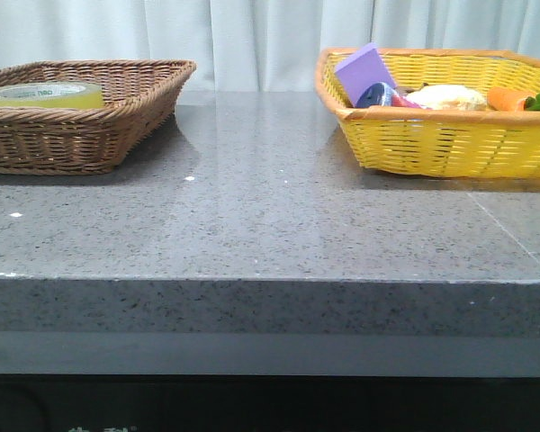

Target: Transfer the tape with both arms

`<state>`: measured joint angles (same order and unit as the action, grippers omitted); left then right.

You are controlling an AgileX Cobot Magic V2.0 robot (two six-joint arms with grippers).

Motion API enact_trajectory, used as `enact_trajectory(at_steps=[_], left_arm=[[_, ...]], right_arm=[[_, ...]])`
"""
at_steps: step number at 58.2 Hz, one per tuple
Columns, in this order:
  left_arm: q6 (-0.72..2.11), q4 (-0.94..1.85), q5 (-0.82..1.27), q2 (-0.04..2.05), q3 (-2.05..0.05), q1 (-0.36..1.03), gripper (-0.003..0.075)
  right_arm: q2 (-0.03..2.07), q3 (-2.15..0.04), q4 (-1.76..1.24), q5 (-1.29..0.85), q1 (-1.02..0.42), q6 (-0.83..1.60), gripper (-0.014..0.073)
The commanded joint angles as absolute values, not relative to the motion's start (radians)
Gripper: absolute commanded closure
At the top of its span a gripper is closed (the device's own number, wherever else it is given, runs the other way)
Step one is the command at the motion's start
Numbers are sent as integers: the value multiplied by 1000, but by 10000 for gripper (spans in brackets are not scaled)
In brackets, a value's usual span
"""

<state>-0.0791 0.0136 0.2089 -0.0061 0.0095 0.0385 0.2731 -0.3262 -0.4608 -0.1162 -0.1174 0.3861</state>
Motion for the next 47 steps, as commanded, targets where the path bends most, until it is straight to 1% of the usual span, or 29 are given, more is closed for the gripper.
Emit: enact_trajectory(at_steps=[1,5,10,32,35,47], left_arm=[[-87,15,121,-24,47,35,740],[-87,15,121,-24,47,35,740],[-87,15,121,-24,47,35,740],[-87,15,121,-24,47,35,740],[-87,15,121,-24,47,35,740],[-87,15,121,-24,47,35,740]], right_arm=[[250,-316,-342,-7,-97,259,715],[219,-282,-233,0,-82,178,715],[179,-232,-170,0,-69,117,715],[-17,3,-172,0,-23,101,715],[-37,2,-175,-55,-21,101,715],[-37,2,-176,-105,-21,101,715]])
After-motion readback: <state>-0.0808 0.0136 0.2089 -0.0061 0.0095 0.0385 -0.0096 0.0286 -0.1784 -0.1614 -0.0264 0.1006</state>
